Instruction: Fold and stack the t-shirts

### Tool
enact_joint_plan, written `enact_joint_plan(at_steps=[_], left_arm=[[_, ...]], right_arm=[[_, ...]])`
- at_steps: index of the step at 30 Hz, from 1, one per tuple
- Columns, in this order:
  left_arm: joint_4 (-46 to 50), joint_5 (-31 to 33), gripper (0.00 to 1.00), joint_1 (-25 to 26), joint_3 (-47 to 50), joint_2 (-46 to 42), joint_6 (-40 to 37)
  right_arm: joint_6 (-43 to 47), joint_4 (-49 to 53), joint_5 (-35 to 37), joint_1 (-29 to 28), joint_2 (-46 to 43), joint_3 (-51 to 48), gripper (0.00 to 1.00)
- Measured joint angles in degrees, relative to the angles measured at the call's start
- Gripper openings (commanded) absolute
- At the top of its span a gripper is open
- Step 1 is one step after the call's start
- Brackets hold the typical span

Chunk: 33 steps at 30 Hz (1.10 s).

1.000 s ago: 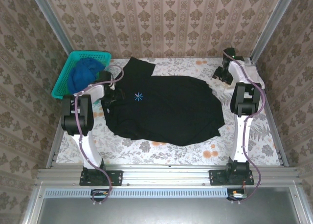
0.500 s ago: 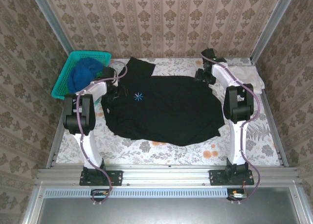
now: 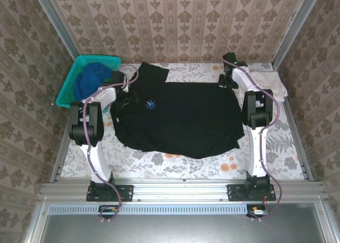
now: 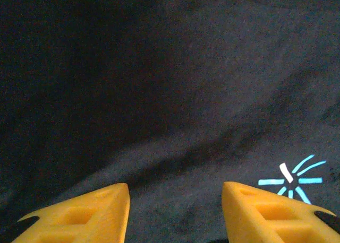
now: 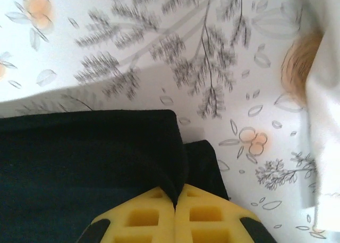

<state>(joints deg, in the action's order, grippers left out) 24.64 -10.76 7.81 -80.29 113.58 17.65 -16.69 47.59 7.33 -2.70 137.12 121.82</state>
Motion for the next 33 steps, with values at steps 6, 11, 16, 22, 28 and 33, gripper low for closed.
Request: enact_joint_plan(at_steps=[6, 11, 16, 22, 28, 33], left_arm=[[-0.13, -0.92, 0.45, 0.04, -5.79, 4.70, -1.03], [0.28, -1.25, 0.52, 0.50, -7.41, 5.09, -1.27], [1.01, 1.29, 0.56, 2.67, -0.20, -6.49, -1.31], [1.79, 6.99, 0.62, 8.28, 16.92, -29.31, 2.01], [5.35, 10.56, 0.64, 17.92, 37.75, -44.63, 10.58], [8.02, 12.07, 0.63, 26.34, 46.82, -53.81, 17.46]], right_arm=[[3.78, 3.48, 1.03, -0.39, 2.01, 11.28, 0.42], [4.09, 12.07, 3.39, 0.20, 8.37, 27.43, 0.56], [2.84, 8.92, 5.40, -2.03, -8.61, -2.86, 0.64], [-4.04, 0.83, 3.13, -11.63, -39.43, -44.68, 0.63], [-13.33, -1.51, 3.48, -12.22, -56.59, -69.05, 0.62], [-18.10, -1.79, 3.58, -10.21, -65.13, -80.56, 0.61]])
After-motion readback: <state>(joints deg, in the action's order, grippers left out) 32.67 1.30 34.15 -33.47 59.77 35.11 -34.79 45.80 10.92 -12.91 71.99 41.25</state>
